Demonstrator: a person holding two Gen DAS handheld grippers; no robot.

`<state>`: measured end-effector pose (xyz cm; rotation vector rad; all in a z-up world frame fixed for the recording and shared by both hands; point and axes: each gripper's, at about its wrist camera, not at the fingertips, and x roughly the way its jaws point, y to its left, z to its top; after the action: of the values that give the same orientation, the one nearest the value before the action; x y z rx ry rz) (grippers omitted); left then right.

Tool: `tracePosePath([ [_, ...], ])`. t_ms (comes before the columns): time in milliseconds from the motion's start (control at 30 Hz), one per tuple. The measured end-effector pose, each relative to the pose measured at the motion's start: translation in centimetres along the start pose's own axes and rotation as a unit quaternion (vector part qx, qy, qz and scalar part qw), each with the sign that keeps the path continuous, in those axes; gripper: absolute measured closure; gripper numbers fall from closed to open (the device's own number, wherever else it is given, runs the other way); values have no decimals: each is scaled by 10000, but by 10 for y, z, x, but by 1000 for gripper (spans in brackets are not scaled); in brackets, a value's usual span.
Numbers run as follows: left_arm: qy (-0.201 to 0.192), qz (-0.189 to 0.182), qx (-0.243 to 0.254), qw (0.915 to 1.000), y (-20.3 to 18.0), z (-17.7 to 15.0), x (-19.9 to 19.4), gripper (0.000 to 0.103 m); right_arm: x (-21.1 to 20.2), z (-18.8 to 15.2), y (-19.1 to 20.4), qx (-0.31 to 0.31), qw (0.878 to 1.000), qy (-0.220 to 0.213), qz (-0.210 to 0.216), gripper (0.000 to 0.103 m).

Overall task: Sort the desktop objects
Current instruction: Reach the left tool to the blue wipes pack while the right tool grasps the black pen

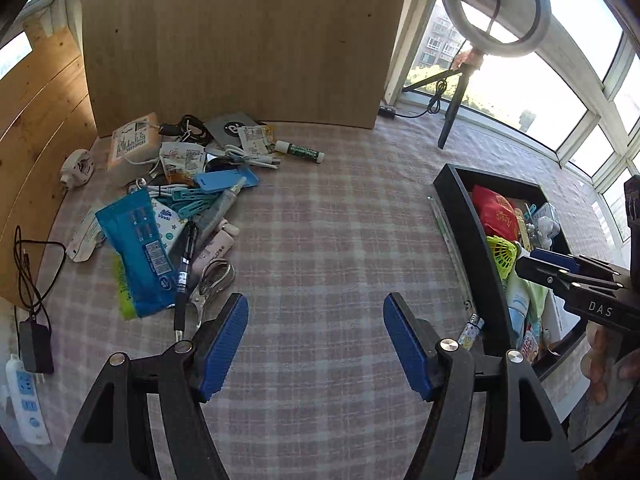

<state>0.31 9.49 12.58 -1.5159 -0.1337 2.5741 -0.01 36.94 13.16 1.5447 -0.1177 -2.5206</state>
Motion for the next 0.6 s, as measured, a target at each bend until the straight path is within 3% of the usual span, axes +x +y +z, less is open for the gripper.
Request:
tracePosePath([
  [267, 106, 307, -1125, 9931, 130, -10, 13, 35, 29, -4, 44, 431, 9988, 139, 163, 57],
  [600, 314, 160, -1293, 9910, 177, -6, 40, 36, 67, 10, 105, 158, 9979, 579, 226, 57],
])
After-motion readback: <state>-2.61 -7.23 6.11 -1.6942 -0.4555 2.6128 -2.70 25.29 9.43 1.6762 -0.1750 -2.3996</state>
